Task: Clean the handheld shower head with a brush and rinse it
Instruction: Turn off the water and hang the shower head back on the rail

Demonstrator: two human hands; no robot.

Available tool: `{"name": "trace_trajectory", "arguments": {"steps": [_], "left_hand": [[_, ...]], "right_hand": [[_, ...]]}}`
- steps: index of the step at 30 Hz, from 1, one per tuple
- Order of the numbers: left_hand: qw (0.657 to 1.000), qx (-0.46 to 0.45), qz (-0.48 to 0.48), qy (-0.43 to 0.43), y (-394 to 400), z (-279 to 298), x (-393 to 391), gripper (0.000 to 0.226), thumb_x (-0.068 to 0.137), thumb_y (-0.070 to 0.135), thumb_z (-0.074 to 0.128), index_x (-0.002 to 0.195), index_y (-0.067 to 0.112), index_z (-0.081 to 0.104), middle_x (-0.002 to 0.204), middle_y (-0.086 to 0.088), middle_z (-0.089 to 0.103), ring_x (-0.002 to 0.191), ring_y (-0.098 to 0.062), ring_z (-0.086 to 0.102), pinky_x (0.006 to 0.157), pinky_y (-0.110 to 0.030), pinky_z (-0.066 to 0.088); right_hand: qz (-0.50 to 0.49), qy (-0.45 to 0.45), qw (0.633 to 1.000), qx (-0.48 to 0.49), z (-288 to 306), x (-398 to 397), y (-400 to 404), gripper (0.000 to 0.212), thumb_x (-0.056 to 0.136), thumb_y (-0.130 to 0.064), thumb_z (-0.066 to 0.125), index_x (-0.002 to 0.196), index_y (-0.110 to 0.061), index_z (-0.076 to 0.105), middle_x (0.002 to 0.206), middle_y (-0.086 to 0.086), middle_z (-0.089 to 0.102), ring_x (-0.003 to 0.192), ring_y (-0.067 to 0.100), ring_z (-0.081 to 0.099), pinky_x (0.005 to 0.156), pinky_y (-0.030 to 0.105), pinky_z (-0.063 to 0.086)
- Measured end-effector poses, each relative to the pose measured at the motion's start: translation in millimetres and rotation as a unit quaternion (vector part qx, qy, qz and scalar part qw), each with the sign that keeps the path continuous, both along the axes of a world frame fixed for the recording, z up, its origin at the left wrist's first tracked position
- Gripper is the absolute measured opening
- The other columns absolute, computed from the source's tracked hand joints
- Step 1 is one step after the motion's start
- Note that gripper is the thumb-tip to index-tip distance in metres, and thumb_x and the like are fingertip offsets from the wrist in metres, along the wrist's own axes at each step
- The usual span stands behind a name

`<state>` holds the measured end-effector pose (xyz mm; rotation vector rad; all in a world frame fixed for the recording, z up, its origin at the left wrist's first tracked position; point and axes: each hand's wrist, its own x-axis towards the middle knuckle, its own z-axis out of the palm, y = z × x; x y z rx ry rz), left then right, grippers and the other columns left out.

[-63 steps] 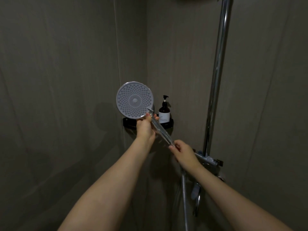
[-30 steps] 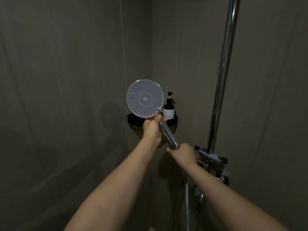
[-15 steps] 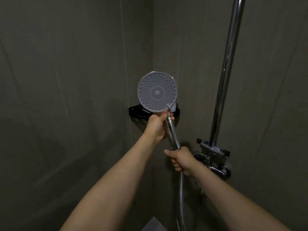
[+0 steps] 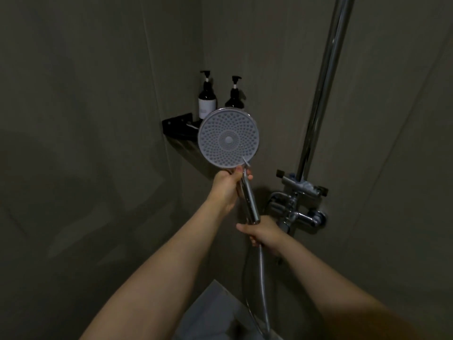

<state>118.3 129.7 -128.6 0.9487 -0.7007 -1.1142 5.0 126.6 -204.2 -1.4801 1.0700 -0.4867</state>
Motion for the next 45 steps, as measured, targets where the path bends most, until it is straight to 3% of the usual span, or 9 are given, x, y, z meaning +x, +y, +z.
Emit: {"name": "trace_trajectory", "arguments": {"steps": [4, 10, 16, 21, 27, 31, 36, 40, 45], "left_hand": [[0.998, 0.052, -0.006, -0.024, -17.1, -44.2, -4.4, 0.020, 0.096, 0.009, 0.044, 0.081, 0.009, 0.058, 0.072, -0.001, 0.063, 0.069, -0.012, 0.059, 0.058, -0.017, 0.053], [0.992, 0.114, -0.027, -0.043, -35.7, -92.8, -7.8, 0.017, 0.096, 0.012, 0.045, 0.097, 0.006, 0.061, 0.081, -0.003, 0.063, 0.074, -0.012, 0.061, 0.071, -0.024, 0.051], [0.991, 0.123, -0.029, -0.040, -50.2, -110.9, -20.3, 0.021, 0.096, 0.010, 0.043, 0.082, 0.010, 0.059, 0.077, -0.004, 0.062, 0.065, -0.009, 0.060, 0.070, -0.026, 0.050], [0.990, 0.127, -0.046, -0.032, -55.2, -118.3, -24.5, 0.020, 0.096, 0.011, 0.044, 0.085, 0.010, 0.059, 0.076, -0.002, 0.063, 0.062, -0.007, 0.061, 0.069, -0.029, 0.049], [0.992, 0.120, -0.036, -0.016, -68.3, -116.3, -27.0, 0.020, 0.096, 0.008, 0.045, 0.083, 0.009, 0.060, 0.066, 0.003, 0.066, 0.057, -0.005, 0.063, 0.071, -0.029, 0.050], [0.993, 0.111, -0.039, -0.021, -68.7, -108.9, -24.8, 0.020, 0.096, 0.009, 0.045, 0.082, 0.010, 0.060, 0.059, 0.005, 0.068, 0.057, -0.003, 0.064, 0.067, -0.025, 0.053], [0.994, 0.106, -0.037, -0.013, -66.9, -104.9, -21.3, 0.023, 0.096, 0.006, 0.043, 0.079, 0.008, 0.059, 0.054, 0.005, 0.067, 0.052, -0.002, 0.063, 0.058, -0.017, 0.054], [0.993, 0.113, -0.034, -0.013, -66.5, -106.2, -20.3, 0.021, 0.095, 0.006, 0.044, 0.081, 0.010, 0.059, 0.065, 0.002, 0.066, 0.058, -0.006, 0.063, 0.064, -0.020, 0.054], [0.992, 0.117, -0.039, -0.010, -67.3, -104.7, -22.4, 0.020, 0.096, 0.008, 0.043, 0.082, 0.010, 0.058, 0.078, -0.004, 0.061, 0.072, -0.014, 0.058, 0.068, -0.025, 0.052]], "right_hand": [[0.024, 0.014, 0.992, 0.125, -10.6, -27.0, -31.3, 0.013, 0.081, -0.030, 0.067, 0.088, -0.020, 0.062, 0.086, -0.002, 0.062, 0.084, 0.012, 0.058, 0.082, 0.030, 0.049], [-0.379, -0.027, 0.922, 0.074, -31.1, -54.2, -107.5, 0.046, 0.082, -0.033, 0.068, 0.109, 0.003, 0.060, 0.074, 0.014, 0.054, 0.060, 0.025, 0.054, 0.063, 0.041, 0.056], [-0.386, 0.033, 0.921, 0.051, -43.9, -35.3, -130.9, 0.053, 0.089, -0.039, 0.057, 0.119, 0.004, 0.054, 0.110, 0.019, 0.062, 0.088, 0.036, 0.061, 0.043, 0.026, 0.051], [-0.363, 0.199, 0.909, -0.047, -34.8, -23.6, -128.7, 0.043, 0.101, -0.024, 0.027, 0.126, 0.001, 0.051, 0.130, 0.024, 0.053, 0.121, 0.036, 0.049, 0.096, 0.035, 0.041], [-0.342, 0.229, 0.911, -0.020, -27.5, -16.8, -130.7, 0.038, 0.100, -0.015, 0.027, 0.134, -0.007, 0.043, 0.137, 0.019, 0.048, 0.127, 0.033, 0.045, 0.101, 0.036, 0.038], [-0.386, 0.096, 0.918, 0.010, -39.6, -16.7, -128.0, 0.045, 0.100, -0.029, 0.032, 0.129, 0.003, 0.047, 0.132, 0.021, 0.052, 0.123, 0.033, 0.049, 0.095, 0.035, 0.041], [-0.383, 0.219, 0.895, -0.061, -44.1, -15.7, -121.5, 0.049, 0.102, -0.031, 0.023, 0.122, 0.002, 0.053, 0.122, 0.022, 0.058, 0.115, 0.035, 0.054, 0.085, 0.037, 0.044], [-0.417, 0.127, 0.900, 0.003, -44.5, -14.7, -132.7, 0.039, 0.100, -0.020, 0.030, 0.135, -0.005, 0.039, 0.131, 0.021, 0.051, 0.121, 0.033, 0.049, 0.094, 0.039, 0.044], [-0.490, -0.126, 0.842, 0.187, -53.9, -6.1, -139.4, 0.053, 0.094, -0.048, 0.034, 0.118, -0.006, 0.054, 0.091, 0.013, 0.052, 0.073, 0.024, 0.052, 0.058, 0.025, 0.039]]}}
